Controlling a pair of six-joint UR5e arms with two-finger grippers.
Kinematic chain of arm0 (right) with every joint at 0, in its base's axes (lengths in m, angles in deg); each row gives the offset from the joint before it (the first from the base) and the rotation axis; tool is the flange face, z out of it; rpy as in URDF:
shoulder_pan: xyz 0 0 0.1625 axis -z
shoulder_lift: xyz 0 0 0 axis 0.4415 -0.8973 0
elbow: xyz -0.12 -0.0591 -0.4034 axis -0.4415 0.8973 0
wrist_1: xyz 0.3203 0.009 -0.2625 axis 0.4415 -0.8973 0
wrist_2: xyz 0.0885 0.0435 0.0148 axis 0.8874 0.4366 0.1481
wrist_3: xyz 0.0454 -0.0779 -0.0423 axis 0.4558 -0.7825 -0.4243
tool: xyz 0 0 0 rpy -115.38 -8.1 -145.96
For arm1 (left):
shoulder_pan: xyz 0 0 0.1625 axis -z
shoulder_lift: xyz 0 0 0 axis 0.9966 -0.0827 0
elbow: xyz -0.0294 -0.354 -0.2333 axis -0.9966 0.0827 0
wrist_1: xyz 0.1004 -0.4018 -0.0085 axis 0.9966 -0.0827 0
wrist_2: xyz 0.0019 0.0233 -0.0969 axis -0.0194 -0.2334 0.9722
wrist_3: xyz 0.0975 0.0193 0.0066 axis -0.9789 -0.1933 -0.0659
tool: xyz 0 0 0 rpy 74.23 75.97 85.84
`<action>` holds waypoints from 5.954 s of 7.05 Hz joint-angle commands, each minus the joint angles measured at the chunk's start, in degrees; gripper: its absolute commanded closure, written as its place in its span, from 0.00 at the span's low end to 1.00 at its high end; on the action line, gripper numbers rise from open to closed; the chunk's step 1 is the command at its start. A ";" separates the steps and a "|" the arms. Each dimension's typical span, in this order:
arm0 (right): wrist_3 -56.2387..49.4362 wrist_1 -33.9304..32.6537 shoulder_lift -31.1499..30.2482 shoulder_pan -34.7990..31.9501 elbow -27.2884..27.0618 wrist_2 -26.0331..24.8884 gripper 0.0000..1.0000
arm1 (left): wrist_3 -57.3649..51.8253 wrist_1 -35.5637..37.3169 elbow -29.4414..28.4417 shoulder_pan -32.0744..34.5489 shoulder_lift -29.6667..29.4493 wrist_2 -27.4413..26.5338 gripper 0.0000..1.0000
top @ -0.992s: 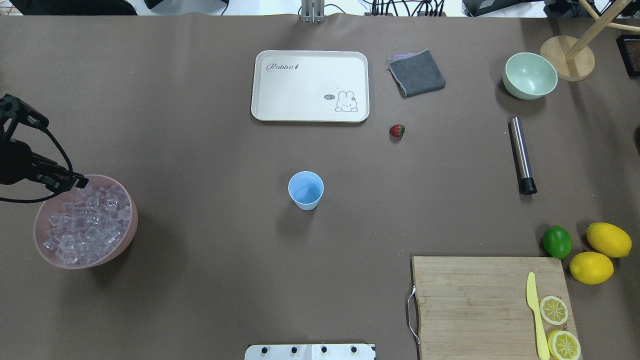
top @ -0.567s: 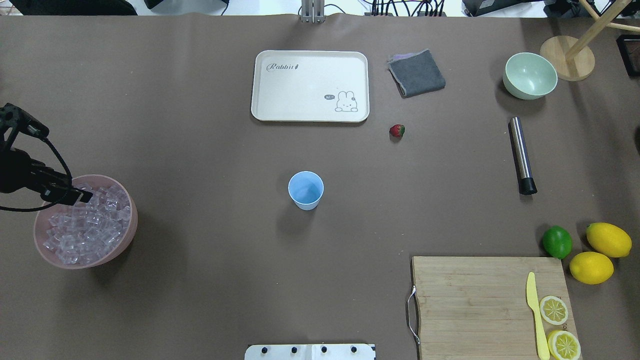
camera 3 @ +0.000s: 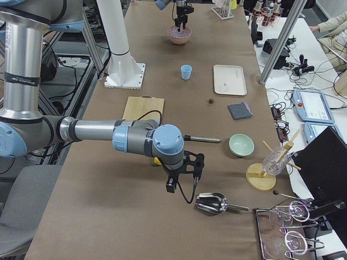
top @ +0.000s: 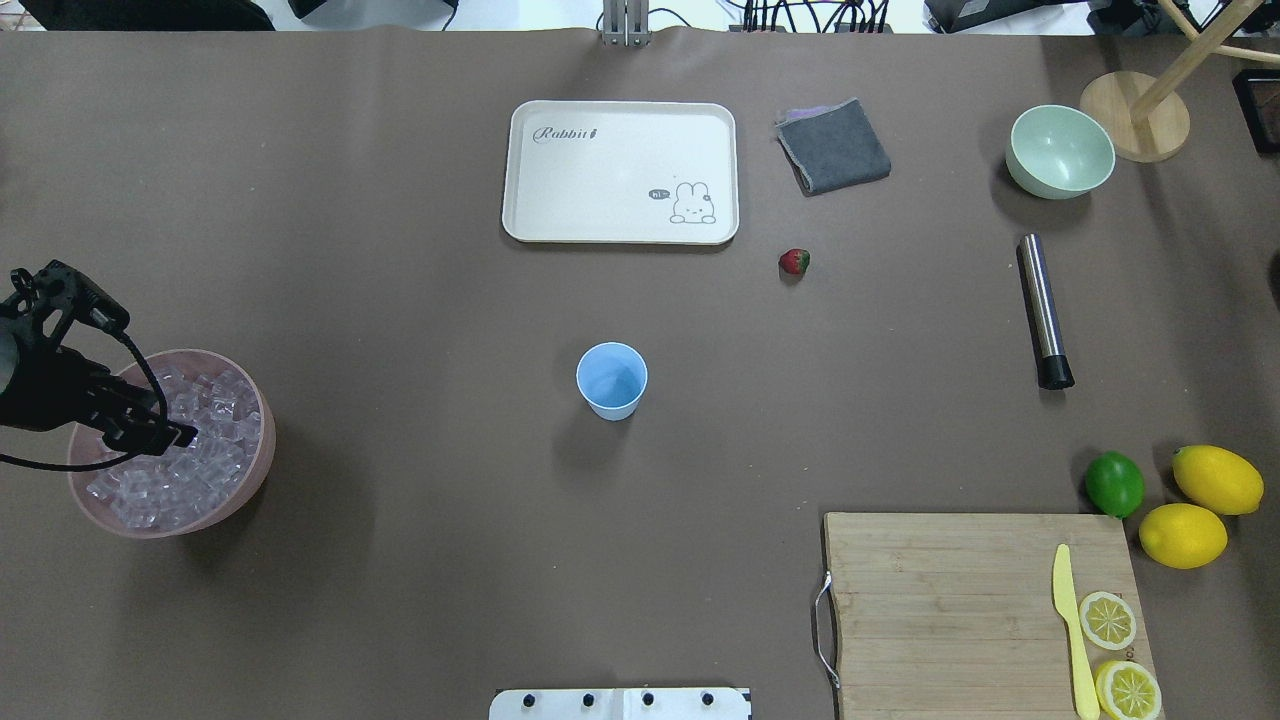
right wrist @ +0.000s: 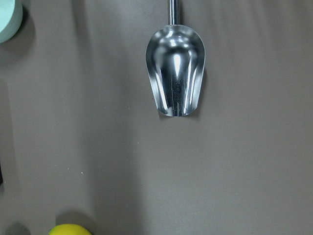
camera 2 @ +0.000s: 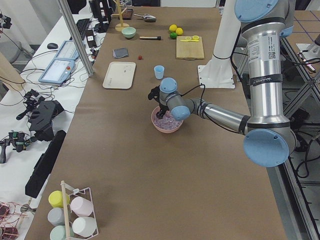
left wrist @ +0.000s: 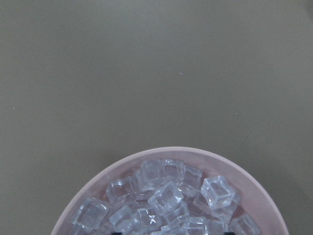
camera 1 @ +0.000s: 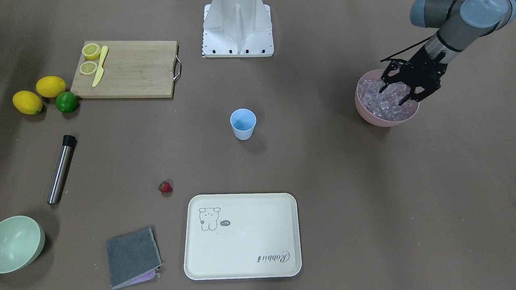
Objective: Mash ice and strawberries in cup
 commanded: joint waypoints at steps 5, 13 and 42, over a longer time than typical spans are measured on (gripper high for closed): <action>0.02 0.00 -0.24 0.00 0.05 0.02 0.00 | 0.00 -0.01 -2.13 -1.84 -0.79 -2.89 0.27; 0.02 0.00 -0.24 0.00 0.23 -0.15 0.00 | 0.00 0.08 -3.98 -3.51 -2.90 -5.18 0.27; 0.02 -0.09 -1.12 -2.02 -1.18 0.20 0.00 | 3.84 -5.63 1.04 1.76 -9.53 -3.77 1.00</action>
